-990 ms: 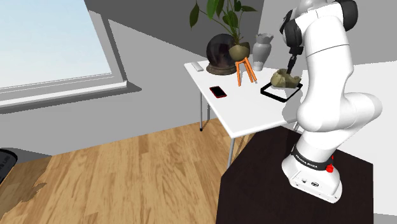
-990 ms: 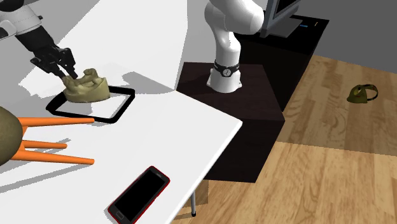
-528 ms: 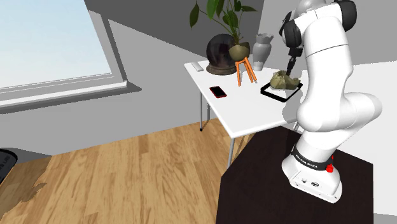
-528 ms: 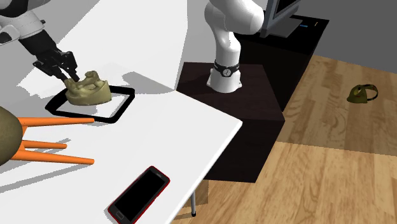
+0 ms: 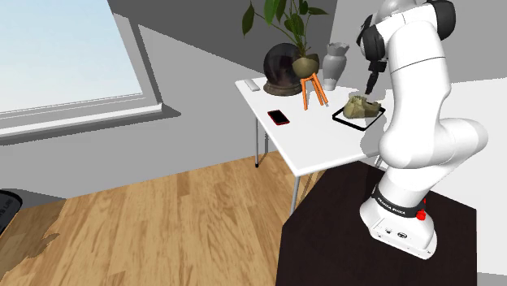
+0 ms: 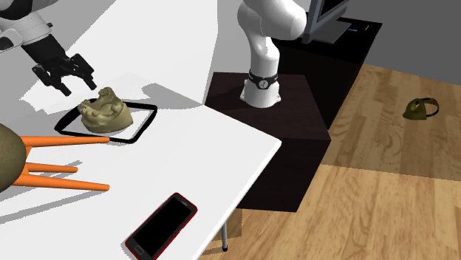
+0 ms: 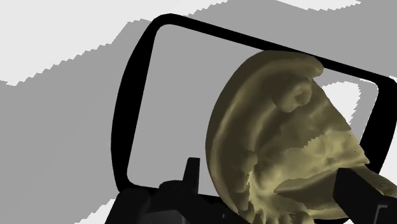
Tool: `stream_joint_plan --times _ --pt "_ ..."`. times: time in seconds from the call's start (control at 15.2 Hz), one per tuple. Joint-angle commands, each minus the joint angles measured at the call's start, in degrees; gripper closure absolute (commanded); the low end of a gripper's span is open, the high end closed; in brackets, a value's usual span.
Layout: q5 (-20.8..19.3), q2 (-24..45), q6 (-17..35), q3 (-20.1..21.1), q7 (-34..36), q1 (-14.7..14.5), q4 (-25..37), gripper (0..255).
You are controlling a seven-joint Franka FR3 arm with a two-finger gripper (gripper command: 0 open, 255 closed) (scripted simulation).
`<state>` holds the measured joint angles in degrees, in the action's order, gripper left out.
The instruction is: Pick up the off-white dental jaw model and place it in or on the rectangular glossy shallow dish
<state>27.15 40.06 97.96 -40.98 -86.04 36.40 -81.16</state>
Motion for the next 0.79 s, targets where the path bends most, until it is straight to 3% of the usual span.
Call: stream_joint_plan --times 0.0,0.2,0.73 --pt "-0.2 -0.1 -1.8 -0.1 0.3 0.5 1.9 0" --pt "-0.6 0.3 -7.3 -0.2 1.2 2.4 8.3 0" --pt "-0.6 0.3 -7.3 -0.2 1.2 2.4 8.3 0"
